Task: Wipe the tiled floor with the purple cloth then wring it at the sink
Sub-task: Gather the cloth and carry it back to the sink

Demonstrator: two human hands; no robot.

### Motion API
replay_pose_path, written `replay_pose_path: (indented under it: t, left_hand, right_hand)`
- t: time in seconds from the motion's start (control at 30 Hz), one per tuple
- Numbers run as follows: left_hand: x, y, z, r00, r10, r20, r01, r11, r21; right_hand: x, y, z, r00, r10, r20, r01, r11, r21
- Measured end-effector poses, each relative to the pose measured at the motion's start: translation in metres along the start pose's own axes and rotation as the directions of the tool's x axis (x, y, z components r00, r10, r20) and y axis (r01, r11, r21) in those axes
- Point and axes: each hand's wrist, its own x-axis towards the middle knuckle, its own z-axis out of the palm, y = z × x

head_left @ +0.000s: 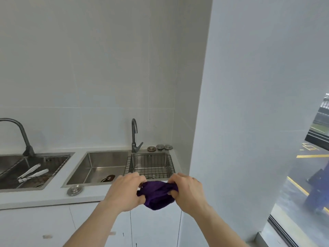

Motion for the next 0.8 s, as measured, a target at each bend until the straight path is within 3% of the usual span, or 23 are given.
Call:
replay_pose_path:
  t: [0.2, 0.8]
  left_hand:
    - [0.039, -0.049, -0.017, 0.998, 0.003, -0.055, -0.001, 0.999, 0.032]
    - [0.149, -0.177, 0.001, 1.000, -0.008, -0.015, 0.008, 1.000, 0.012]
  right_hand:
    - [0.056, -0.022, 0.009, 0.999, -0.001, -0.043, 0.000, 1.000, -0.017]
    - [0.200, -0.051, 0.076, 0.999, 0.037, -0.015, -0.038, 0.997, -0.067]
